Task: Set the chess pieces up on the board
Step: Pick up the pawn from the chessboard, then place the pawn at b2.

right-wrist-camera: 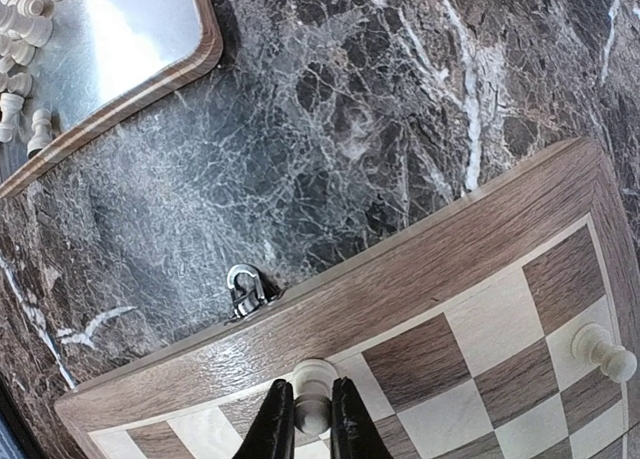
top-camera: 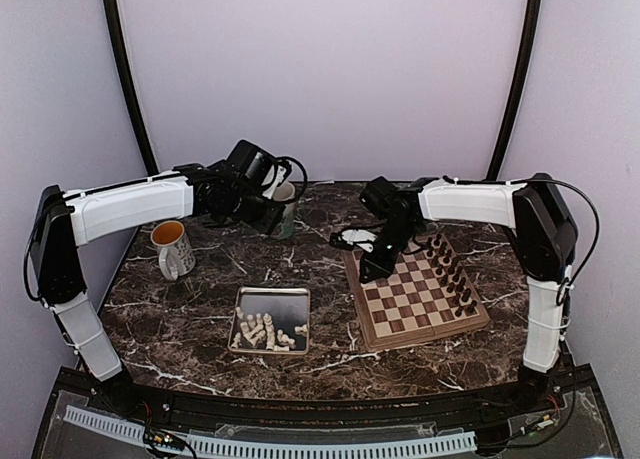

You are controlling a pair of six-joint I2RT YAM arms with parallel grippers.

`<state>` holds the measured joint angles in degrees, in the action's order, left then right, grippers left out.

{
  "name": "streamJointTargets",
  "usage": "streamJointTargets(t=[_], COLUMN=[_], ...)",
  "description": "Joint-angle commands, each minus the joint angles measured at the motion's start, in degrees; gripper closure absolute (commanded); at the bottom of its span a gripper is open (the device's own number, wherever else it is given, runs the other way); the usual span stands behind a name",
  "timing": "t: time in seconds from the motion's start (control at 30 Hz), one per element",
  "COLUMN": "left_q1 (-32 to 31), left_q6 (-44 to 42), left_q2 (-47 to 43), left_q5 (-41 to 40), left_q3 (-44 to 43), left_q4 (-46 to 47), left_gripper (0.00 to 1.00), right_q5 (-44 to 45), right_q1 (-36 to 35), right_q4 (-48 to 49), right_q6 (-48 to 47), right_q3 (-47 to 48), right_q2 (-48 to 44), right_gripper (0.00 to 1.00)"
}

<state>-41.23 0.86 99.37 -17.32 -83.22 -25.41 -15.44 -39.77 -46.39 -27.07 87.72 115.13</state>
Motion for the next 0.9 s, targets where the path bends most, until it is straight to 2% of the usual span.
streamJointTargets(t=[0.0, 0.4, 0.87], left_q1=[0.2, 0.1, 0.1], left_q6=[0.4, 0.3, 0.4], left_q2=[-0.1, -0.1, 0.8], left_q5=[0.4, 1.1, 1.8], left_q3=[-1.5, -1.7, -2.3], left_q4=[-1.0, -1.3, -2.3], left_gripper=[0.48, 0.49, 0.49], right_q5=[1.7, 4.2, 5.0], right_q1=[-0.2, 6.1, 6.5], right_q4=[-0.4, 1.6, 2.1], right_q6=[0.5, 4.1, 4.9], right_q3=[0.6, 3.5, 6.0], right_q2=[0.3, -1.1, 1.7], right_gripper=[0.92, 0.97, 0.96])
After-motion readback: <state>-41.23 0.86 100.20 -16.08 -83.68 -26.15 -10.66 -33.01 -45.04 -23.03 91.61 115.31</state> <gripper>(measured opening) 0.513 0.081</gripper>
